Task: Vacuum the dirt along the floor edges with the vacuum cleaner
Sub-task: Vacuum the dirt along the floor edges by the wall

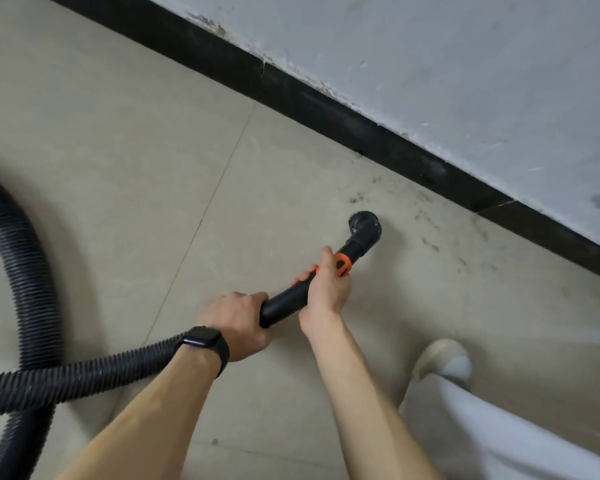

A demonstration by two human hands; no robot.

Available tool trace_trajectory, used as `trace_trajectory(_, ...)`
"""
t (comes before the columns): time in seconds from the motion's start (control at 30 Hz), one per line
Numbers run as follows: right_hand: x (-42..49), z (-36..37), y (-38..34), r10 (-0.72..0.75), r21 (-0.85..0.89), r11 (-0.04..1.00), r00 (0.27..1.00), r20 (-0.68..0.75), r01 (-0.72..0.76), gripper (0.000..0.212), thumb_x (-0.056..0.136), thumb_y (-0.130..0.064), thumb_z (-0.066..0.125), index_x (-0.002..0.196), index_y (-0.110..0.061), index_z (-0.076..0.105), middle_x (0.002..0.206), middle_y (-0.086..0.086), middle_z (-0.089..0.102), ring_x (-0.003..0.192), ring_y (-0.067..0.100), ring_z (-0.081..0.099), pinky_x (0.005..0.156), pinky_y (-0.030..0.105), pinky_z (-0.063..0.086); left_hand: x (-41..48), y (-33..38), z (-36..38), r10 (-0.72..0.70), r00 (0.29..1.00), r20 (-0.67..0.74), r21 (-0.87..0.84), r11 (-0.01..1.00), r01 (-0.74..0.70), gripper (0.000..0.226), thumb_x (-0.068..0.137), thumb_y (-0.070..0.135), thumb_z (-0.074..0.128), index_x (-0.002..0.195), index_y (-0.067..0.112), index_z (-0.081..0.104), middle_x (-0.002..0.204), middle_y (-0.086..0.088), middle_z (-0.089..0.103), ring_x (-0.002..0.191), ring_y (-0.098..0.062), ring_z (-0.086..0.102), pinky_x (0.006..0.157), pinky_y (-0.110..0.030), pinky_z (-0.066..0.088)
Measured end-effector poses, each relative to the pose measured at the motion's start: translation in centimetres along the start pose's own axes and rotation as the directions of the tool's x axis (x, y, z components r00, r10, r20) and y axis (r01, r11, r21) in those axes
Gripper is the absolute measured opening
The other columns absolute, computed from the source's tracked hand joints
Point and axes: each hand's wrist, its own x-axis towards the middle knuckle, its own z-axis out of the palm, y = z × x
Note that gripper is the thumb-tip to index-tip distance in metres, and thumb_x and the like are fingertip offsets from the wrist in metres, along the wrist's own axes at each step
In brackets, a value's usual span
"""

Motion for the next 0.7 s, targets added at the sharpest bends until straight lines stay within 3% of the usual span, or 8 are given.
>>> trace_trajectory(0.27, -1.0, 2.6, 0.5, -0.011, -0.058, 0.998, 0.991, 0.135, 0.019, 0.022, 0.1, -0.025, 0.065, 0.092, -0.014, 0.048, 0.051, -0.003, 0.047, 0.038, 0.015, 0.043, 0.044, 0.026, 0.045, -1.3, -1.2, -1.2, -0.124, 0.991, -0.049, -0.087, 0.989, 0.12, 0.015, 0.069, 0.037, 0.056, 0.082, 0.035, 0.048, 0.068, 0.01, 0.054, 0.056, -0.008, 0.049, 0.047, -0.023, 0.03)
trace_trajectory(0.53, 0.6, 4.0, -2.4, -0.001, -0.061, 0.998, 0.976, 0.218, 0.014, 0.02, 0.099, -0.024, 0.063, 0.092, -0.012, 0.048, 0.05, -0.003, 0.048, 0.038, 0.015, 0.044, 0.045, 0.027, 0.046, 1.2, 0.1, -3.6, -0.15, 0.983, -0.11, -0.04, 0.988, 0.147, 0.011, 0.073, 0.036, 0.055, 0.082, 0.031, 0.052, 0.07, 0.009, 0.055, 0.056, -0.011, 0.053, 0.047, -0.023, 0.033)
trace_trajectory(0.7, 2.7, 4.1, -4.9, -0.053, -0.083, 0.994, 0.981, 0.184, 0.069, 0.024, 0.097, -0.031, 0.063, 0.09, -0.011, 0.051, 0.047, -0.005, 0.051, 0.036, 0.015, 0.046, 0.042, 0.025, 0.047, 2.7, 3.4, -3.8, -0.204, 0.973, -0.108, -0.071, 0.978, 0.198, 0.017, 0.072, 0.036, 0.056, 0.086, 0.031, 0.047, 0.072, 0.006, 0.055, 0.057, -0.014, 0.054, 0.046, -0.024, 0.033)
